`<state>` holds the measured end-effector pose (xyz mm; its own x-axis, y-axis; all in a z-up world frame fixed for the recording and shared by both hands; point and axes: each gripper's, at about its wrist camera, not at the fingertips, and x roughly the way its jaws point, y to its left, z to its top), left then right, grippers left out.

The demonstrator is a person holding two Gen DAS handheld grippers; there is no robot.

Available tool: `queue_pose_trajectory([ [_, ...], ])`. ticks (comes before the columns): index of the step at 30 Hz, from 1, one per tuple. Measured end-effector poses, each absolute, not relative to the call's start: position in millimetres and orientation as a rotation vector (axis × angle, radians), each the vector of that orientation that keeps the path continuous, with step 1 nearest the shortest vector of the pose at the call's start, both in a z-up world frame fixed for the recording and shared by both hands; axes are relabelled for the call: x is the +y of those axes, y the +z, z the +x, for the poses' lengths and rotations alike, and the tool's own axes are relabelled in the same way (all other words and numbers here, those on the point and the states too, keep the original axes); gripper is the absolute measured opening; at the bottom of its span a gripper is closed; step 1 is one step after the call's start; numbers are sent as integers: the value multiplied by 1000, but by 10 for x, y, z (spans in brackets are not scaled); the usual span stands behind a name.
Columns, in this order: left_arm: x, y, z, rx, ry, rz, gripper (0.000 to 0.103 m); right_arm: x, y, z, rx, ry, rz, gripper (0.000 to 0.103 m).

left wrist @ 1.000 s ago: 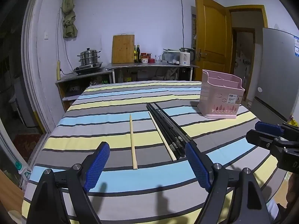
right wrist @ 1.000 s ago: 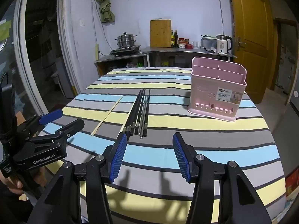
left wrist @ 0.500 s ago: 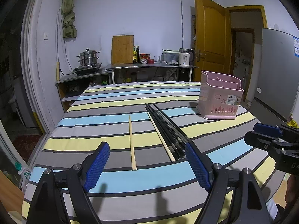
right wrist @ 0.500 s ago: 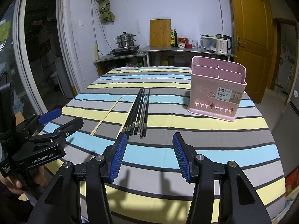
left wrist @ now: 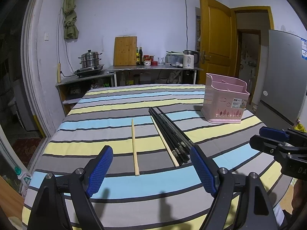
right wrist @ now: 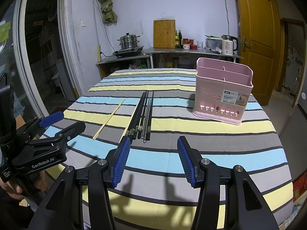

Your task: Organize utensils

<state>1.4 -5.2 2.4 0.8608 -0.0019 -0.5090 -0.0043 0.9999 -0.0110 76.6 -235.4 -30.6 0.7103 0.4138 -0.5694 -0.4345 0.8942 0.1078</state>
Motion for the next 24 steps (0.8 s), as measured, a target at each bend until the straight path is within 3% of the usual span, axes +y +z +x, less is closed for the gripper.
queue_pose_trajectory([
  [24,-79,37,12,517,-6,-15,82,-2346,-298,761,614,462,-22,52],
])
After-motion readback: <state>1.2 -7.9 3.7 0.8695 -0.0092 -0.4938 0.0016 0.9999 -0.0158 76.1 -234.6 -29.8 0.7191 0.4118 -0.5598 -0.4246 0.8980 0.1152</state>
